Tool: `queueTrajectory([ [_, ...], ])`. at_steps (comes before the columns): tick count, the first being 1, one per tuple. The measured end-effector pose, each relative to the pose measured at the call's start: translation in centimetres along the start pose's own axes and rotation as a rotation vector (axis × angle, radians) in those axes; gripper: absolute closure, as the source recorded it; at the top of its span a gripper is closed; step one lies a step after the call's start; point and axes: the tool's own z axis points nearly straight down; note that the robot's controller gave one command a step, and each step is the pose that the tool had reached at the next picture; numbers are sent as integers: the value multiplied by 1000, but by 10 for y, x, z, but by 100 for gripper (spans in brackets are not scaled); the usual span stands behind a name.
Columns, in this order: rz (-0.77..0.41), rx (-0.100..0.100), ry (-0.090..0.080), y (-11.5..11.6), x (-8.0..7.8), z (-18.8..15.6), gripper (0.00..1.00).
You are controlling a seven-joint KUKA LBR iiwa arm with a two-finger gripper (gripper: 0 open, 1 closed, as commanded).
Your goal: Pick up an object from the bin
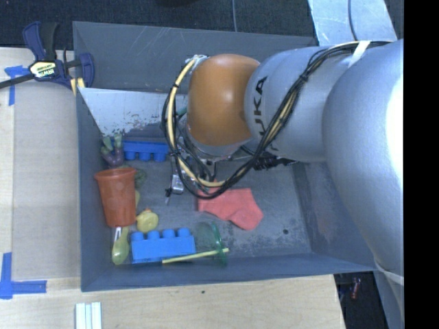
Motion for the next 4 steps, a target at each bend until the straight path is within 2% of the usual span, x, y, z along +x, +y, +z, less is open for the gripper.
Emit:
queueTrajectory([
  [1, -66, -2, -4, 15, 27, -1, 0],
  [2, 5, 1, 2, -42, 23, -42, 0],
  [3, -26, -1, -7, -65, 15, -61, 0],
  [4, -38, 0, -9, -110, -18, -2, 0],
])
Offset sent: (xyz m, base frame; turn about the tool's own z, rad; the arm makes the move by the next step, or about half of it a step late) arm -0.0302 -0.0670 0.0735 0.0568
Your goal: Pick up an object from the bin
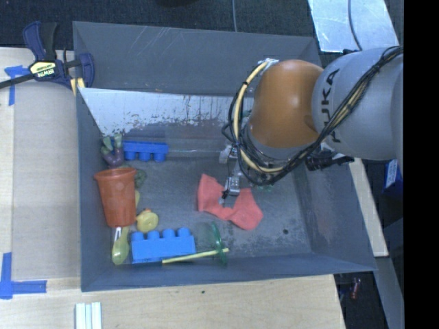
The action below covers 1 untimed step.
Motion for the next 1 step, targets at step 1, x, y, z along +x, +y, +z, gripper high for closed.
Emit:
queueTrajectory([
  [1, -18, -5, -5, 6, -14, 38, 0],
])
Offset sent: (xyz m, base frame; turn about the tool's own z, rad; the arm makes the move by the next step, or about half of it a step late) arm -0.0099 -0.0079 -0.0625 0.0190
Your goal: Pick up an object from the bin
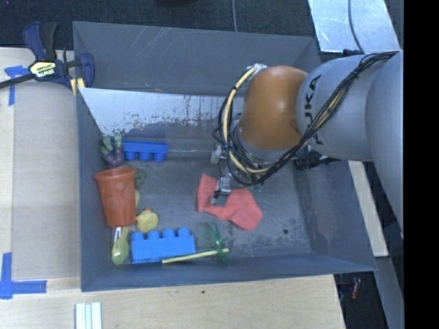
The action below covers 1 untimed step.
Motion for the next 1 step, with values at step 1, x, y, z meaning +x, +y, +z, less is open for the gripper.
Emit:
queueTrajectory([
  [1, 38, 3, -8, -15, 21, 22, 100],
])
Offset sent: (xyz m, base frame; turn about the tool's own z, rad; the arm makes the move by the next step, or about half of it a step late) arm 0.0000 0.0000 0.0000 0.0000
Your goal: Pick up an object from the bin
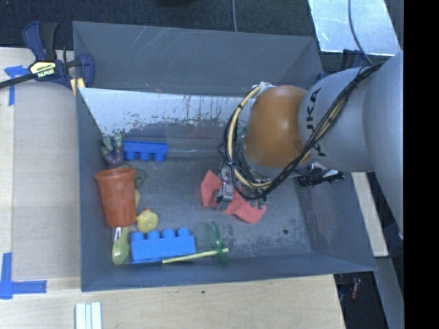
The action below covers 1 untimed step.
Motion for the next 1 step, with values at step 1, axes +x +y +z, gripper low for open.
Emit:
queueTrajectory([
  [1, 0, 0, 0, 0, 0, 0, 100],
])
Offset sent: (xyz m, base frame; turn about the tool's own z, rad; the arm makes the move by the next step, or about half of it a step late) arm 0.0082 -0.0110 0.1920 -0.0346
